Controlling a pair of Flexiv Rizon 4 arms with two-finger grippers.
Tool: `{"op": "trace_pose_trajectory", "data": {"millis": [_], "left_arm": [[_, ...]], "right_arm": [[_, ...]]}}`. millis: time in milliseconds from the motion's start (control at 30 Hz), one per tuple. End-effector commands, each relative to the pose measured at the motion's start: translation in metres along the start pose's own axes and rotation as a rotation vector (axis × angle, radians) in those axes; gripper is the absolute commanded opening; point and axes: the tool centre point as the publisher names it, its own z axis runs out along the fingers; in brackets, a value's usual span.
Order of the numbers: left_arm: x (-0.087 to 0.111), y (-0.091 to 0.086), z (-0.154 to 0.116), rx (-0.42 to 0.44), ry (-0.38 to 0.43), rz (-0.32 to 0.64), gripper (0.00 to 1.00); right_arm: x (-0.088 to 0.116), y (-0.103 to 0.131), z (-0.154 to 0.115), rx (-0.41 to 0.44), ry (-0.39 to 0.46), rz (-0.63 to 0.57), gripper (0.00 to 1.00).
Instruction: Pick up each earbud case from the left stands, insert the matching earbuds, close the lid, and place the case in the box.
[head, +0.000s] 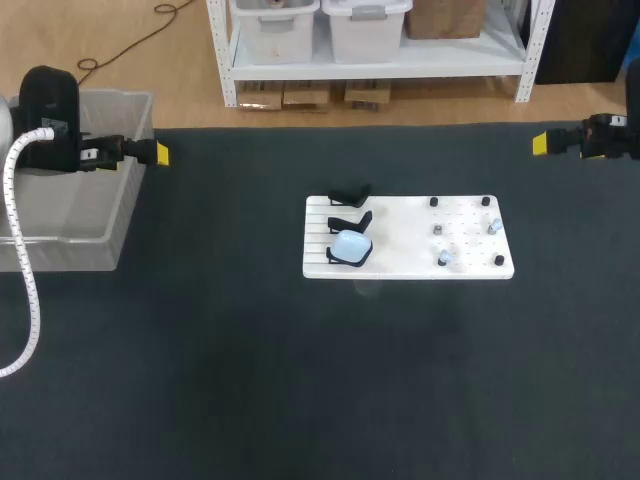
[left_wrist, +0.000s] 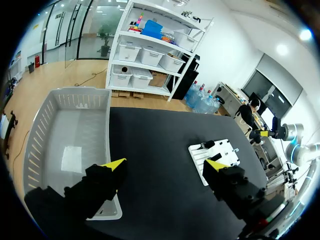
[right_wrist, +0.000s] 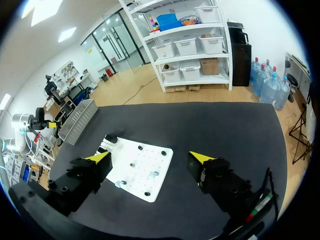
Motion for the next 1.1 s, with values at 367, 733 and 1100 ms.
{"op": "trace_pose_trajectory", "data": {"millis": [367, 733, 1100], "left_arm": [[-0.001, -0.001, 0.000, -0.007, 0.005, -0.001, 1.00], [-0.001, -0.001, 0.000, -0.007, 0.005, -0.001, 1.00], [-0.002, -0.011, 0.000, 0.035, -0.006, 0.080, 1.00]], "right_arm": [[0.000, 0.000, 0.000, 0.001, 0.000, 0.000, 1.00], [0.000, 0.000, 0.000, 0.001, 0.000, 0.000, 1.00], [0.000, 0.000, 0.000, 0.001, 0.000, 0.000, 1.00]]}}
